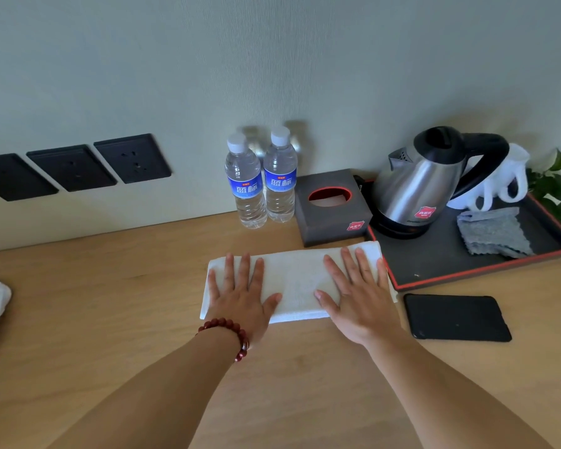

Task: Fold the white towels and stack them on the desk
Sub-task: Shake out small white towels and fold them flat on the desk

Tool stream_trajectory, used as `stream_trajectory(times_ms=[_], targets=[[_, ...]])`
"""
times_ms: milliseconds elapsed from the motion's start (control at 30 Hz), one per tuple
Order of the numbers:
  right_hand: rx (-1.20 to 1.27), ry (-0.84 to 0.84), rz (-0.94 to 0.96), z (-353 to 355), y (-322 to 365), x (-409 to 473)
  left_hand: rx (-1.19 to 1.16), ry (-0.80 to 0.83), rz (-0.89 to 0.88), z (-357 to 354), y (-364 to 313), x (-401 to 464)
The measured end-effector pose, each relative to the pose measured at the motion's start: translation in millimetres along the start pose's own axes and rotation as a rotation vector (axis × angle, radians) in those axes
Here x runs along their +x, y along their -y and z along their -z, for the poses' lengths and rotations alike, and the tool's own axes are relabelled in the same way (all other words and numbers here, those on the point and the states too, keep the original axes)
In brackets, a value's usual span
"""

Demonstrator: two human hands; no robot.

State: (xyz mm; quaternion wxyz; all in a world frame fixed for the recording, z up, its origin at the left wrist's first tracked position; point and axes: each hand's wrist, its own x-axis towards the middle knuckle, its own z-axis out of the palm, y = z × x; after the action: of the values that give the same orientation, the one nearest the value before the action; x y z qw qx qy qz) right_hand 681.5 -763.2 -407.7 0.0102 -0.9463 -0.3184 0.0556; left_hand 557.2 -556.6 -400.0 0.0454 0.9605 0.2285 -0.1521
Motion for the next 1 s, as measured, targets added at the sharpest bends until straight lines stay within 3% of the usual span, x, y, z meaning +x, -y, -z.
stream_trajectory(times_ms=[167, 467, 567, 767, 900, 1000], targets=[[0.011, 0.004, 0.013, 0.9, 0.1, 8.2, -0.031, -0.002, 0.083, -0.5, -5.2, -0.7], [-0.007, 0.179, -0.003, 14.0, -1.3, 12.6, 0.000, 0.054, 0.106, 7.0, 5.6, -18.3], [-0.029, 0.126, -0.043, 15.0, 8.8, 11.0, 0.031, -0.011, 0.103, 18.6, 16.5, -24.2], [0.051, -0.035, 0.202, 14.5, 100.3, 7.4, -0.044, -0.234, 0.383, 46.5, 112.1, -45.5], [0.124, -0.093, 0.390, 6.6, 191.3, -5.7, -0.036, -0.239, 0.625, 54.3, 209.8, -76.9], [0.171, -0.099, 0.529, -7.4, 256.2, -28.8, 0.034, -0.154, 0.777, 51.1, 275.7, -110.8]])
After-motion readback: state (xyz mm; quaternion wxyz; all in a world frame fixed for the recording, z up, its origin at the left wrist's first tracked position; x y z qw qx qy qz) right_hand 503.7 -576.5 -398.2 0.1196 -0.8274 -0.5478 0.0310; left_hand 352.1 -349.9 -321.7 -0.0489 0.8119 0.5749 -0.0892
